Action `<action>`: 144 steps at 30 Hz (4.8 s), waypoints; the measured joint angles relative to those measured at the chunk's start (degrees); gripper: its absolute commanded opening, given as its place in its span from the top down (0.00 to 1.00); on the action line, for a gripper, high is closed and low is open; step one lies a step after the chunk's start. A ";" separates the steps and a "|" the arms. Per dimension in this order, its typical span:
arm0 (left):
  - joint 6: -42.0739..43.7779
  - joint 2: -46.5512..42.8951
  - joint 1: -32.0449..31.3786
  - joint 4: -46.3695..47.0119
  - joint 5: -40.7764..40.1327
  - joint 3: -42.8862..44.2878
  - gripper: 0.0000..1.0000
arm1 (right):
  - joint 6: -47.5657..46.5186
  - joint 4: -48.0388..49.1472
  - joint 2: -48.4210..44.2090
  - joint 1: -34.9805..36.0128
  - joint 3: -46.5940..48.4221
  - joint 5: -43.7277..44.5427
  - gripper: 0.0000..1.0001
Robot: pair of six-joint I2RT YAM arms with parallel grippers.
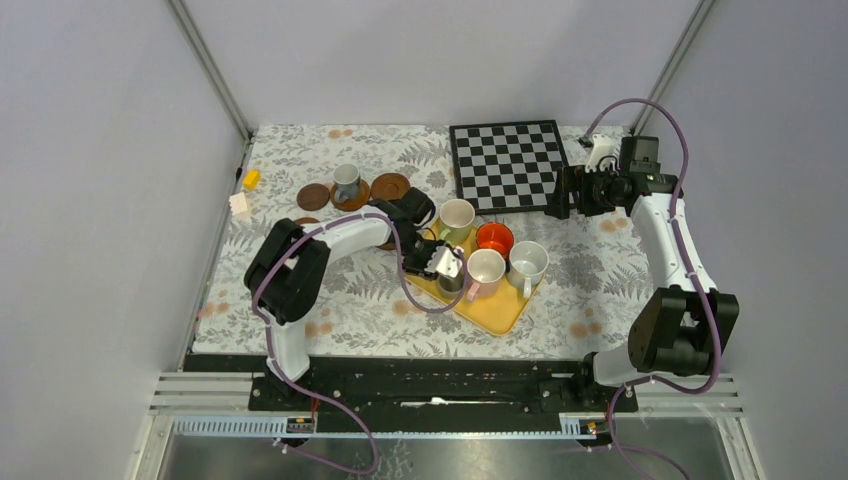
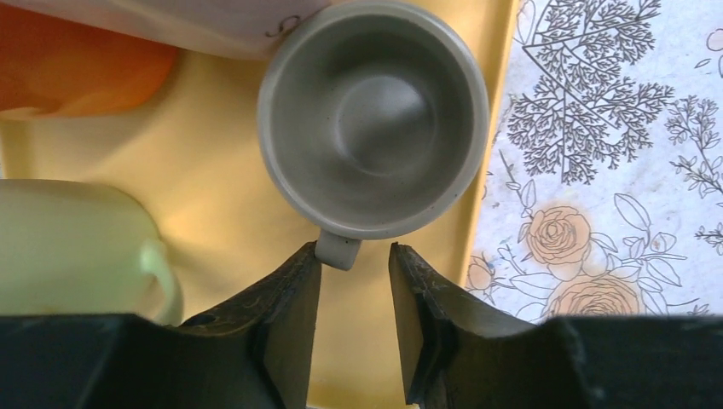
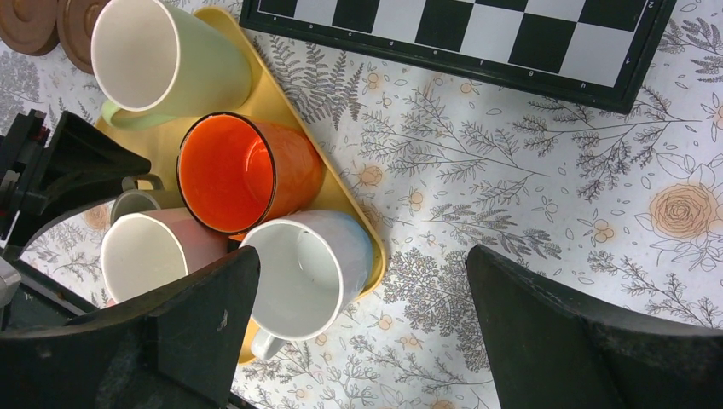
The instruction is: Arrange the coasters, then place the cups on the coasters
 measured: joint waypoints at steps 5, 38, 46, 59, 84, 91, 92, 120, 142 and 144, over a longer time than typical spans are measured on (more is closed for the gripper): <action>-0.63 0.00 -0.13 0.02 -0.33 -0.90 0.66 | 0.00 0.63 0.00 0.00 -0.37 -0.02 0.02; -27.74 -20.44 10.51 1.40 0.35 -9.57 1.00 | 0.00 1.51 -0.02 0.00 -1.95 -1.09 0.02; -45.83 -29.33 30.27 1.44 1.36 -5.81 1.00 | 0.00 2.10 -0.04 0.00 -2.10 -2.34 0.02; -59.23 -22.88 48.11 9.35 -11.98 -1.40 1.00 | 0.00 2.23 -0.11 0.00 -2.69 -2.58 0.02; -62.36 -1.18 48.19 23.30 -22.53 -1.73 1.00 | 0.00 2.25 -0.11 -0.04 -2.93 -2.56 0.02; -62.31 -0.15 48.06 26.05 -22.56 -1.73 1.00 | 0.00 2.25 -0.11 -0.04 -2.93 -2.56 0.02; -62.31 -0.13 48.02 26.51 -22.56 -1.73 1.00 | 0.00 2.25 -0.11 -0.04 -2.93 -2.56 0.02; -62.36 2.80 47.10 29.66 -22.60 -1.44 0.89 | 0.00 2.25 -0.07 -0.04 -2.93 -2.56 0.02; -63.01 0.20 46.84 27.93 -22.12 -1.44 0.32 | 0.00 2.25 -0.07 -0.04 -2.93 -2.56 0.02; -63.25 -1.07 46.84 27.43 -22.21 -1.42 0.32 | 0.00 2.25 -0.07 -0.04 -2.93 -2.56 0.02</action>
